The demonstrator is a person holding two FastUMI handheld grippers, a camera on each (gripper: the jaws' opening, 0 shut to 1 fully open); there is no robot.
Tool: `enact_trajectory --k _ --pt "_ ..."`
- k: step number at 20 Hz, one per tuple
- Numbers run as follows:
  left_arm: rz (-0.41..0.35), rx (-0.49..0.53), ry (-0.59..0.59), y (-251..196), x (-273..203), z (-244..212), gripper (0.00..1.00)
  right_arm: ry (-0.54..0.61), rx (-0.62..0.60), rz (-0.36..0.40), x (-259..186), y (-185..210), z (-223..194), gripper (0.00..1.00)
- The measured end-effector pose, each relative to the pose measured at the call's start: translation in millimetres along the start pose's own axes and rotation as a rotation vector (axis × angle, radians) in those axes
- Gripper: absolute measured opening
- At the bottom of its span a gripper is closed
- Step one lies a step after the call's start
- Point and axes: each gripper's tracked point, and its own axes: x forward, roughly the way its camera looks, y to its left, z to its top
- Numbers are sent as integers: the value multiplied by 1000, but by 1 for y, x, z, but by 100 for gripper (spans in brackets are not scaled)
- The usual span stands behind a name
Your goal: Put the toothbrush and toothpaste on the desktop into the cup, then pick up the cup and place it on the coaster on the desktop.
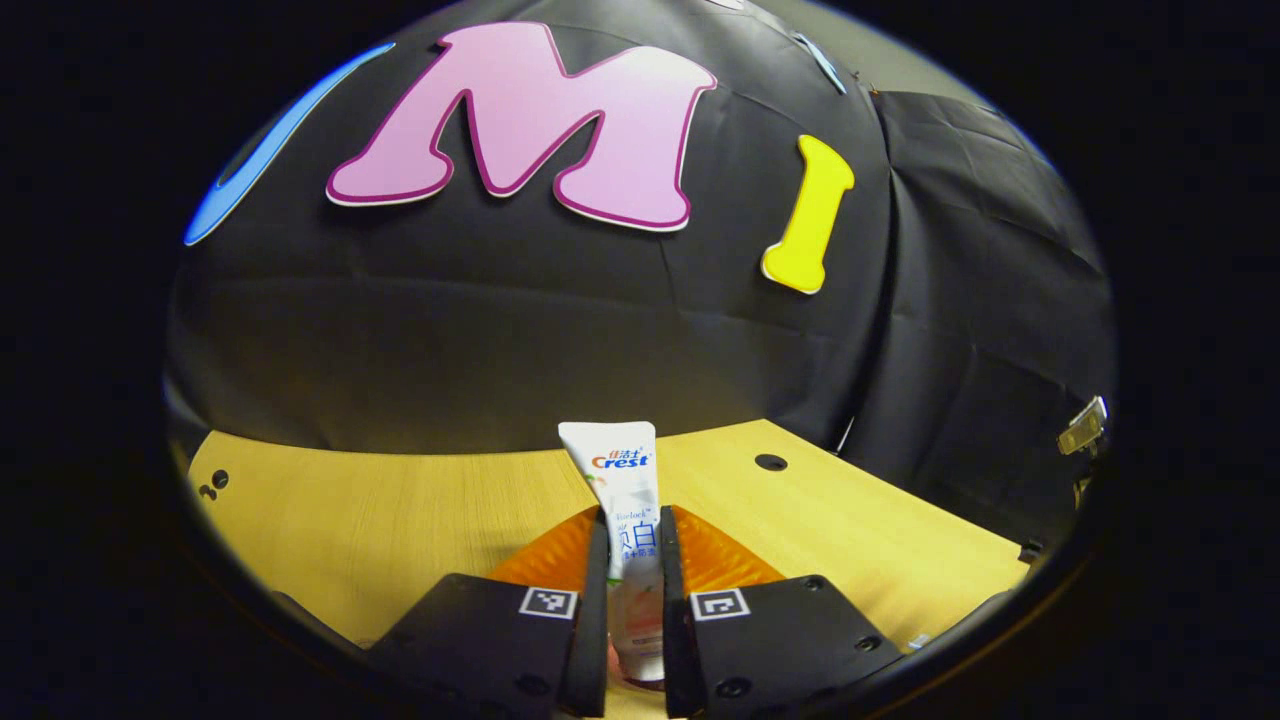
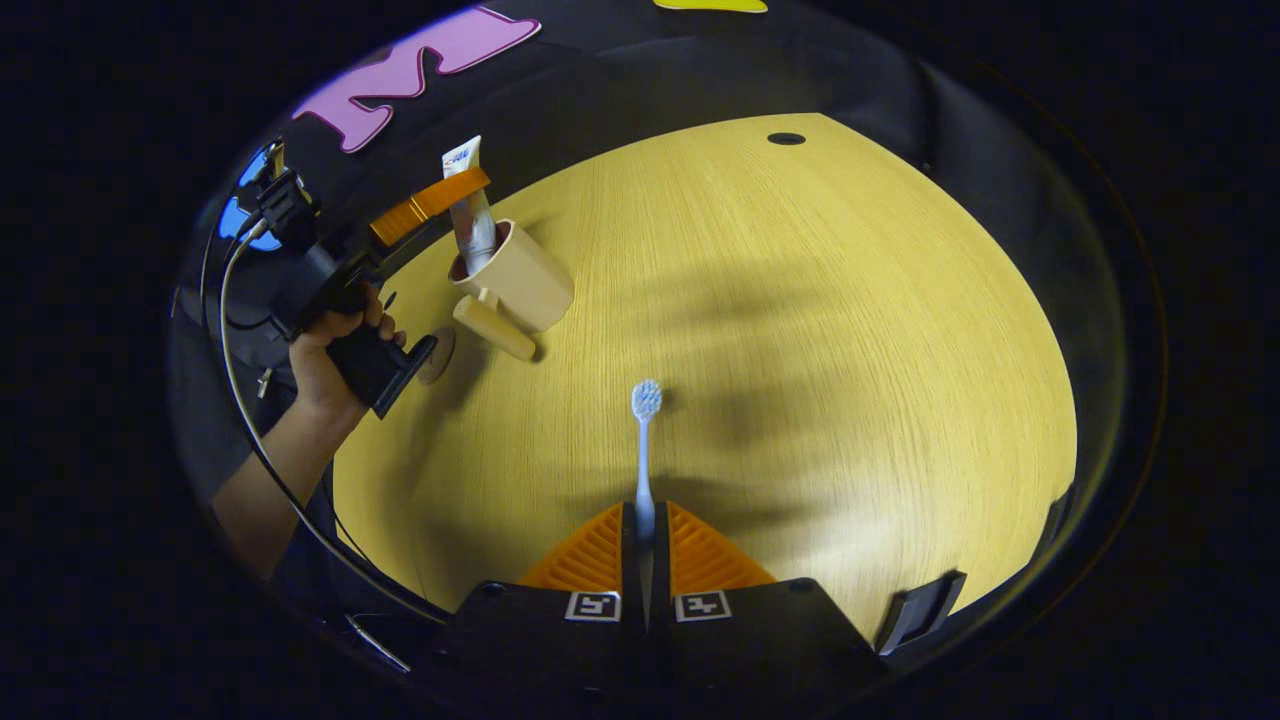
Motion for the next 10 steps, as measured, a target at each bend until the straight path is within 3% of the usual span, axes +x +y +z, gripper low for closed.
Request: enact_trajectory --k 2,5,10 --pt "11 61 -10 1 -3 0 35 -10 1 10 1 2 4 5" --pt "29 54 3 2 -30 -1 100 -36 -3 18 8 4 17 5" --pt "110 -30 27 14 -97 -7 100 -145 -26 47 5 13 67 5"
